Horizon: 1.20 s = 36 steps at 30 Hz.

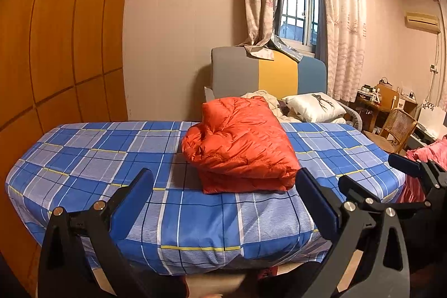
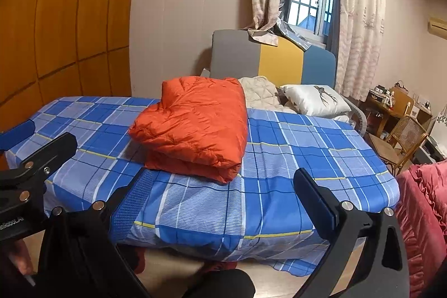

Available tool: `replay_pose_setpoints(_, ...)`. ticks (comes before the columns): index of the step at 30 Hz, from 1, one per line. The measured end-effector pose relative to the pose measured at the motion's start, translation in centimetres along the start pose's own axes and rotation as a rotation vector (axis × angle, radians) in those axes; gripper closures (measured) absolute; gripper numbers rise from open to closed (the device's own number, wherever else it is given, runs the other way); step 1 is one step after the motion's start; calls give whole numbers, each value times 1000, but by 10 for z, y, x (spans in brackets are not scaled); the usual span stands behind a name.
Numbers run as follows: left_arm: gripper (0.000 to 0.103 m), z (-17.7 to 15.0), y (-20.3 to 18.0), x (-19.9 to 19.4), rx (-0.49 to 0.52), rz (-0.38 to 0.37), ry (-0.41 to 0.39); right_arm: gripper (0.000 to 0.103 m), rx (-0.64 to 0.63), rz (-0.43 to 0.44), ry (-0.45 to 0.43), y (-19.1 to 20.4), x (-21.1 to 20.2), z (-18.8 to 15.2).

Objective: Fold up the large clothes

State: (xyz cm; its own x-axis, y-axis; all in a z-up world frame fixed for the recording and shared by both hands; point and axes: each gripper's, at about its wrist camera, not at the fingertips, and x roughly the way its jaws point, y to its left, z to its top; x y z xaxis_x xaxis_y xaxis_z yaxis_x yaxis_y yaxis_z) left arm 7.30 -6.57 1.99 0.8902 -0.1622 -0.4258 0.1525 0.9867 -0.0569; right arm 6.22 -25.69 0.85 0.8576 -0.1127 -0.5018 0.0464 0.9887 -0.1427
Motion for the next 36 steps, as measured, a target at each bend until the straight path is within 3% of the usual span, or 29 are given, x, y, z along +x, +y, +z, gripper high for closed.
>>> replay_pose_setpoints(12,2,-5,-2,-2,32,43,2,3,49,5,-2,-7,-1,-5)
replay_pose_setpoints(36,2,-12,1,5,29,35,31,3,73,-9,30,-13,8,-13)
